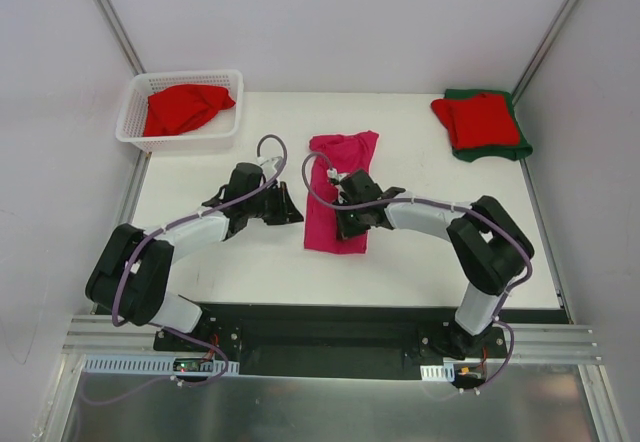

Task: Fold and stack the t-shirts
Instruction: Grab one side of the 2/3 rectangular tshirt with both arms

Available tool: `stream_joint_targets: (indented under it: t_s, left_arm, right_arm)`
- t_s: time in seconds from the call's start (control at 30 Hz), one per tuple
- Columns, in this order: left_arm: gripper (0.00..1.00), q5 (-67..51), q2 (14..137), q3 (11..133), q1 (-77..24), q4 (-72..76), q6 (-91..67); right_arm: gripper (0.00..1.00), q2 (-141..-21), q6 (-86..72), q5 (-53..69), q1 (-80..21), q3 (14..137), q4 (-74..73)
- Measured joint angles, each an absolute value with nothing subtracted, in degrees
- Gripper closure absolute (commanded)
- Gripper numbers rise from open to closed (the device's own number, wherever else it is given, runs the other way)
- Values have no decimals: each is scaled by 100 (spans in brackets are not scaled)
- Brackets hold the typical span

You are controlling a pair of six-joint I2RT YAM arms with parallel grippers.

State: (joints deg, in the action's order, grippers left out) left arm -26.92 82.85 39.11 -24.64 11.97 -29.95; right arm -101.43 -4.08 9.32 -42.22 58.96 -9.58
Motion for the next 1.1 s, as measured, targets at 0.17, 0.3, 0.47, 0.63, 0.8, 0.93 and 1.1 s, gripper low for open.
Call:
stream_joint_targets:
  t_s: [0.17, 0.3, 0.47, 0.63, 0.8, 0.93, 1.1]
  left_arm:
    - [100, -2674, 8138, 3872, -2464, 1192, -2995]
    - [100, -2683, 7990, 3870, -2464, 1146, -2995]
    - [77, -2794, 7581, 3872, -2464, 1015, -2995]
    - [53, -2934, 7059, 3854, -2464, 880, -2954]
    - [53, -3002, 6742, 3367, -2486, 895, -3006]
    - [54, -2976, 6722, 2703, -2681, 821, -3079]
    - [56, -3002, 6716, 1992, -2818, 1232, -3400]
  right_arm:
    - [99, -9900, -427, 768, -4388, 5817, -1326]
    - [89, -9498, -405, 521, -4423, 5902, -1772]
    - [53, -8737, -377, 141, -4423, 6366, -2178]
    - [41, -7867, -454, -244, -4423, 6455, -2355]
    - [37, -7347, -794, -390, -4423, 5616, -2296]
    - [30, -7098, -1282, -416, -4429, 4539, -2335]
    - [25, -6652, -1737, -432, -4431, 3765, -2276]
